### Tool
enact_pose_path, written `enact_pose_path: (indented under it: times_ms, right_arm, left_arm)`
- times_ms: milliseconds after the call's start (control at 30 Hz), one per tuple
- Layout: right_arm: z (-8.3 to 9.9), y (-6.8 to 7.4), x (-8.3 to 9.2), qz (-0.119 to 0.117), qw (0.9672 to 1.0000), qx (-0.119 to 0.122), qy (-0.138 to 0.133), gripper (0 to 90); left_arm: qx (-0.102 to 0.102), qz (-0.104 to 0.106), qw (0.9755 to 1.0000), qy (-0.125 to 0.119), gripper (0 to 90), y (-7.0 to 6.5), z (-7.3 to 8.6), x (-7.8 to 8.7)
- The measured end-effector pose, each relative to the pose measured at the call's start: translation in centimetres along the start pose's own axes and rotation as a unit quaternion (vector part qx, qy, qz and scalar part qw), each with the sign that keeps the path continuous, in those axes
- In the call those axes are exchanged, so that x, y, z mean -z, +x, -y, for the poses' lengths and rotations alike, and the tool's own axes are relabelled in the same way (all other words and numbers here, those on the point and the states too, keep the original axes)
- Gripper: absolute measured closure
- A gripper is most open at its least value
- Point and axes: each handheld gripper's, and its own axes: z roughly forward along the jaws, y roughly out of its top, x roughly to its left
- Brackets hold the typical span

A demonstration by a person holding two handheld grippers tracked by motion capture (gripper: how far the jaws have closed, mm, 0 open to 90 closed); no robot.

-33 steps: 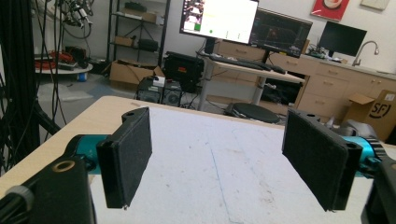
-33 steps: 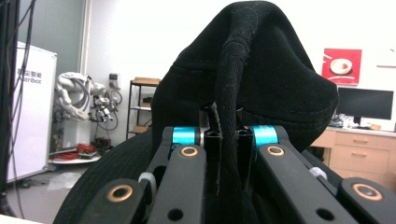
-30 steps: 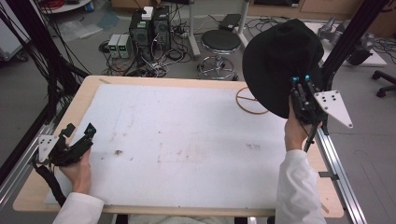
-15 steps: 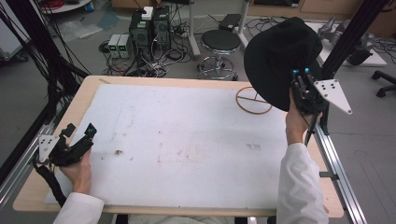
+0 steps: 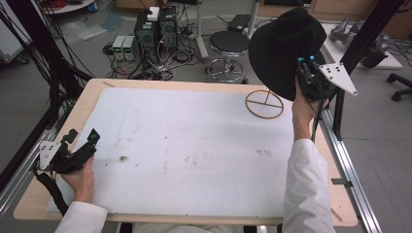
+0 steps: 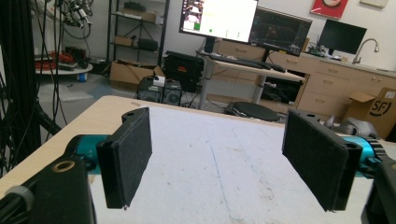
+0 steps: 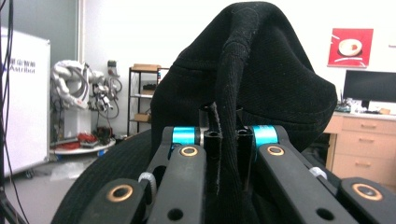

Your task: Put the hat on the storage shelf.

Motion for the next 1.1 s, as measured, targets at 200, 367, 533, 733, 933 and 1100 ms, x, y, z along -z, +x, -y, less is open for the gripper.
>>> enact_pose_path:
  times_ms: [200,367,533,733,933,1100]
  right_arm:
    - [1.0,-0.2,-1.1,-0.007,0.9997,-0.017,0.016,87.4]
    - [2.1,-0.2,-2.2,-0.015,0.9991,-0.020,0.033,87.3]
    - [2.8,-0.2,-2.7,-0.011,0.9987,-0.017,0.047,87.4]
    - [3.8,-0.4,-3.4,-0.009,0.9977,-0.017,0.066,87.2]
    - [3.9,-0.4,-3.5,-0.009,0.9973,-0.017,0.071,85.9]
    - [4.3,-1.0,-3.7,-0.002,0.9958,-0.044,0.080,80.9]
  left_arm:
    - [-0.001,0.000,1.0000,0.000,24.4,0.0,0.0,0.0]
    - [0.001,0.005,1.0000,-0.001,24.3,0.0,0.0,0.0]
    - [0.001,0.008,1.0000,0.000,24.3,0.0,0.0,0.0]
    - [0.001,0.009,1.0000,0.000,24.3,0.0,0.0,0.0]
    - [0.002,0.009,1.0000,0.000,24.3,0.0,0.0,0.0]
    - [0.002,0.009,1.0000,0.000,24.3,-0.1,0.0,0.1]
